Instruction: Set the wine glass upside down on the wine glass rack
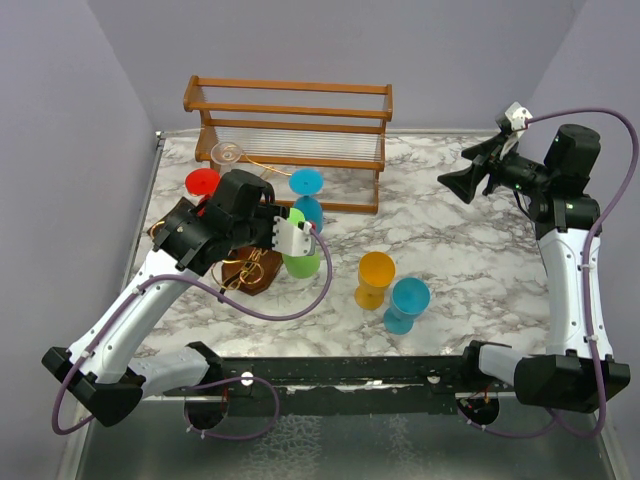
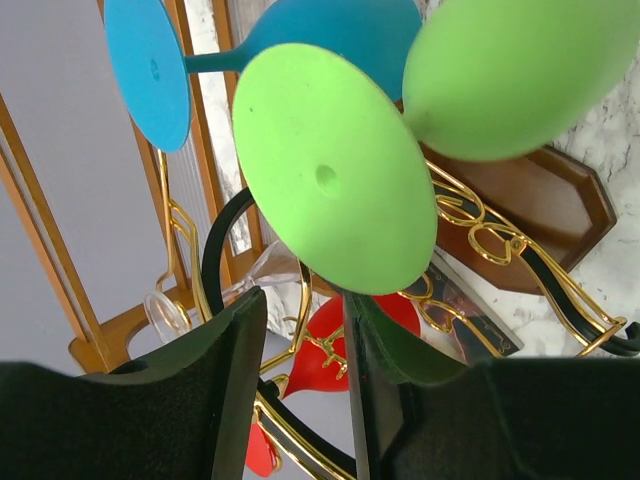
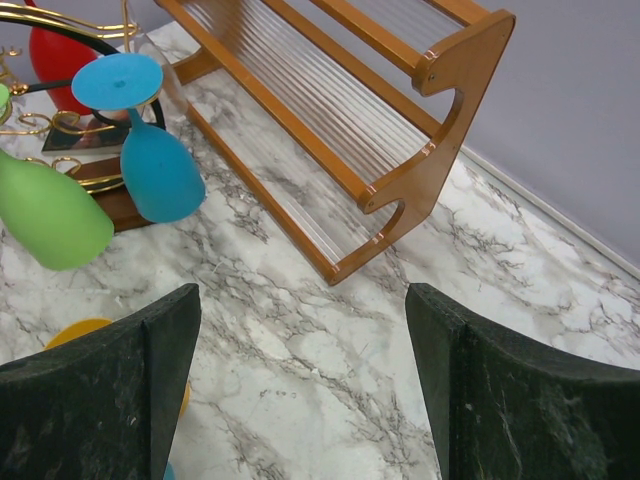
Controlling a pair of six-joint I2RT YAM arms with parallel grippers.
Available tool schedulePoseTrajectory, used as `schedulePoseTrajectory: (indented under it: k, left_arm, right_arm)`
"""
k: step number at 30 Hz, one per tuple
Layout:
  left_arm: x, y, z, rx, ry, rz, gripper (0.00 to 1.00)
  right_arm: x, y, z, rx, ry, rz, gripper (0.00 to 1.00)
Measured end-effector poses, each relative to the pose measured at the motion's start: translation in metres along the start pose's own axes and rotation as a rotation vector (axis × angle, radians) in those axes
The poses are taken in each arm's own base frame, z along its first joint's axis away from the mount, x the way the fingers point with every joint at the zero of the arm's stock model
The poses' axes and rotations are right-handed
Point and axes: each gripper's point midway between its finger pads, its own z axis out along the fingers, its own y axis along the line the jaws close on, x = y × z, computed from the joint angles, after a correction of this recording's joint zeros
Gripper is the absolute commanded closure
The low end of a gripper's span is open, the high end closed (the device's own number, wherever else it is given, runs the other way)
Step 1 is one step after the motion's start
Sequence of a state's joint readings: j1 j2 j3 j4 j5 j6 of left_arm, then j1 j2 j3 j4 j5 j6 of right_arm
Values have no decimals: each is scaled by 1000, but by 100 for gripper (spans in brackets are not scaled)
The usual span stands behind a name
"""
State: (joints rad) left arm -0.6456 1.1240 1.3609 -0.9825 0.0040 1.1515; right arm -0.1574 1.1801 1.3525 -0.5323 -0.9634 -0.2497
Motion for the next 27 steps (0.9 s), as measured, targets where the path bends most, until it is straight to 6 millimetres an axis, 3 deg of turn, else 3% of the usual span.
schedulePoseTrajectory:
  k: [10,16,23,27]
  left_arm:
    - [9,-5,-4,15,43,7,55]
    - [9,0,-11,-9,50,-28,41]
    - [-9,35,-39,-160,-25,-193,4]
    - [-14,59,-55,-295,-71,-345,1]
  right_arm:
    - [11,6,-3,-13,38,20,18]
    - [19,20,-3,-51,80,24,20]
    - [32,78,21,-217,162,-45,23]
    - [49,119,34,-328,220,-107,24]
